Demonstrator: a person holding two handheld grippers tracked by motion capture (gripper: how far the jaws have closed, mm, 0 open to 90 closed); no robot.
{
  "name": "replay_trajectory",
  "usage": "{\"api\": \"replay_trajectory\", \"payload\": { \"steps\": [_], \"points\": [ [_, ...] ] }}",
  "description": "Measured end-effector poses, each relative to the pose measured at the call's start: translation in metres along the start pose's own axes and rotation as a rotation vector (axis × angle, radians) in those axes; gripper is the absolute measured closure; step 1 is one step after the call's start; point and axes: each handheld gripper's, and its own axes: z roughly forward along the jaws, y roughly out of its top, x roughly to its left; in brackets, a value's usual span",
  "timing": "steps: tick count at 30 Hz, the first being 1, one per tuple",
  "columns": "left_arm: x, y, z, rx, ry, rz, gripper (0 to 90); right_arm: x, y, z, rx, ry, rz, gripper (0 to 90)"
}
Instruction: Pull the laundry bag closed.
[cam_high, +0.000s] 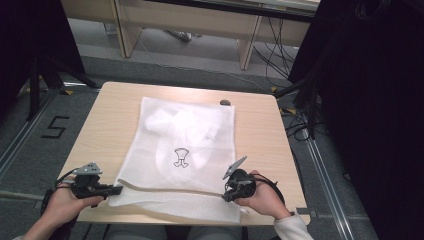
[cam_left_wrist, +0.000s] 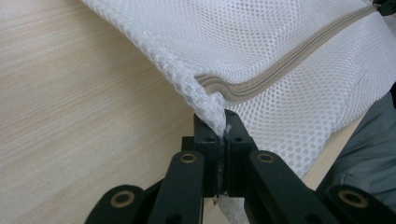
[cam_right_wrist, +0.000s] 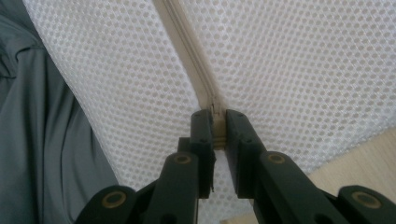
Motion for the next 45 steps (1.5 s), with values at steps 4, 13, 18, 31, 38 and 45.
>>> {"api": "replay_trajectory", "payload": {
  "steps": [4,13,18,31,38,45],
  "points": [
    [0.0,0.0,0.0,-0.005,-0.001,-0.005,86.0,-0.001,-0.003,-0.002,0.003,-0.007,0.018,82.4],
    [0.0,0.0,0.0,-0.003,0.001,-0.002,86.0,-0.003,-0.01,-0.005,0.01,-0.015,0.035,82.3],
    [0.0,0.0,0.001,-0.005,-0.001,-0.006,85.9,-0.006,-0.017,-0.006,0.015,-0.037,0.053,82.4],
    [-0.001,0.0,0.0,0.021,-0.008,0.006,85.9,-0.009,-0.022,-0.009,0.016,-0.042,0.065,82.3],
    [-0.001,-0.002,0.004,0.021,-0.005,0.008,84.9,-0.009,-0.022,-0.006,0.021,-0.033,0.061,82.0],
    [0.0,-0.002,0.004,0.084,0.004,0.046,80.2,-0.009,-0.023,-0.004,0.004,-0.017,0.076,75.3]
  ]
}}
